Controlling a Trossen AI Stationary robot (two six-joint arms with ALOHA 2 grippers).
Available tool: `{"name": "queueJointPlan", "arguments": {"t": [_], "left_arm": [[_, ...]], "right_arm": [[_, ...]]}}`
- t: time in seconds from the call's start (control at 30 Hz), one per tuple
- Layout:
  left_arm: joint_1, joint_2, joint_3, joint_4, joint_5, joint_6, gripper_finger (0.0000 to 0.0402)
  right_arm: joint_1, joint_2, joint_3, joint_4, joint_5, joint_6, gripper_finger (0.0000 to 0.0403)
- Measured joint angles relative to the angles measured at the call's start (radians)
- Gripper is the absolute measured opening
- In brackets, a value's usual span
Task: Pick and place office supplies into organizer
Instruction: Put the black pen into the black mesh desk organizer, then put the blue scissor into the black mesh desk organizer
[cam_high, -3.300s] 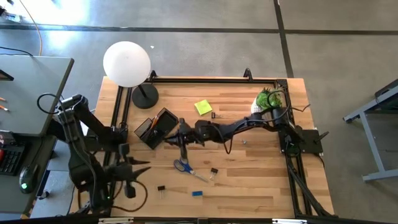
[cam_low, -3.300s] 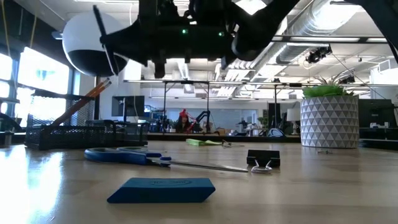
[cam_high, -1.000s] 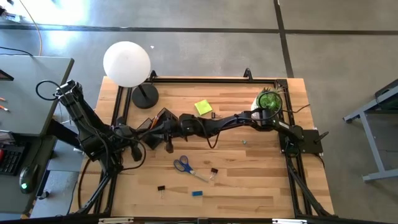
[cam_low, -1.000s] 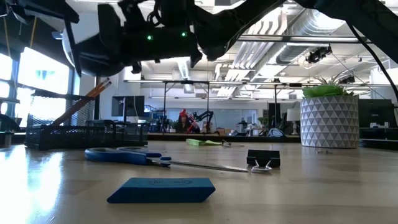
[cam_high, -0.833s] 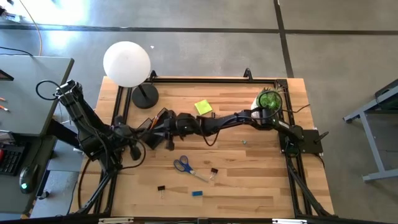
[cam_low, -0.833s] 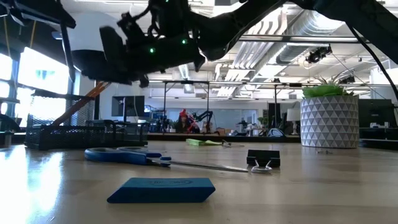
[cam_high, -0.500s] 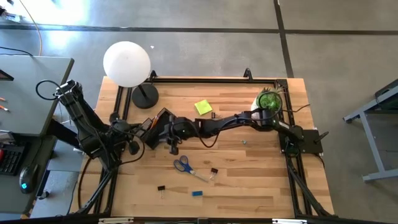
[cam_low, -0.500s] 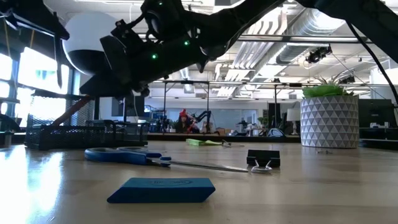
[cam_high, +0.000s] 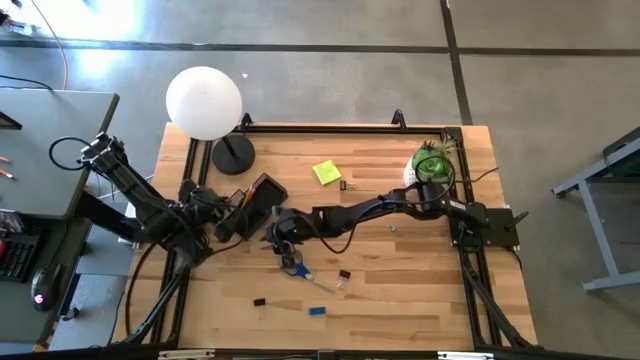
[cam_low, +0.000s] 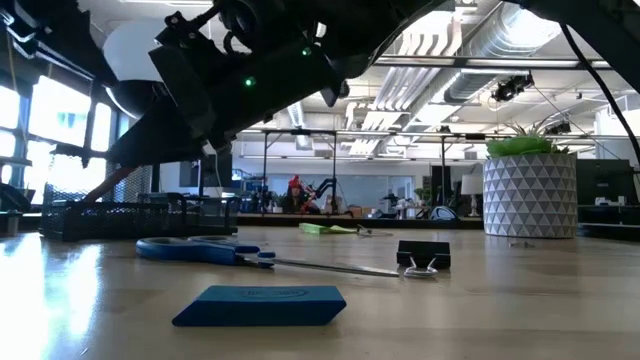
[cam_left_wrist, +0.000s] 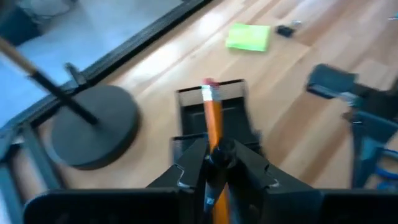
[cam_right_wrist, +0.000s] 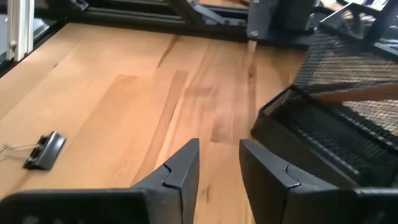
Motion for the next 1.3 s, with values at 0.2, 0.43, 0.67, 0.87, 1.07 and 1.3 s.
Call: {"name": "queueJointPlan", "arguments": {"t": [0.2,0.43,0.67,0.87,1.07,1.3], "left_arm": [[0.0,0.002,0.0,0.097,0.034,0.058,0.0056],[0.0,0.002,0.0,0.088,0.06,0.056,0.0059],[0.0,0.002,0.0,0.082,0.035,0.056,0.006],[-0.001,0.001,0.0,0.19,-0.016,0.175,0.006],[-0.001,0.0,0.0,0.458,-0.145,0.458,0.006],[-0.001,0.002,-0.002,0.743,-0.098,0.793,0.006]], "right_arm": [[0.005,0.0,0.0,-0.038,0.009,0.011,0.011],[0.005,-0.001,0.0,-0.081,0.012,0.035,0.011],[0.005,-0.001,0.0,-0.103,0.012,0.043,0.011],[0.005,-0.001,0.0,-0.122,0.012,0.043,0.011],[0.01,-0.053,0.0,-0.209,0.065,0.098,0.011],[0.093,-0.145,-0.109,-0.318,0.356,0.144,0.011]]}}
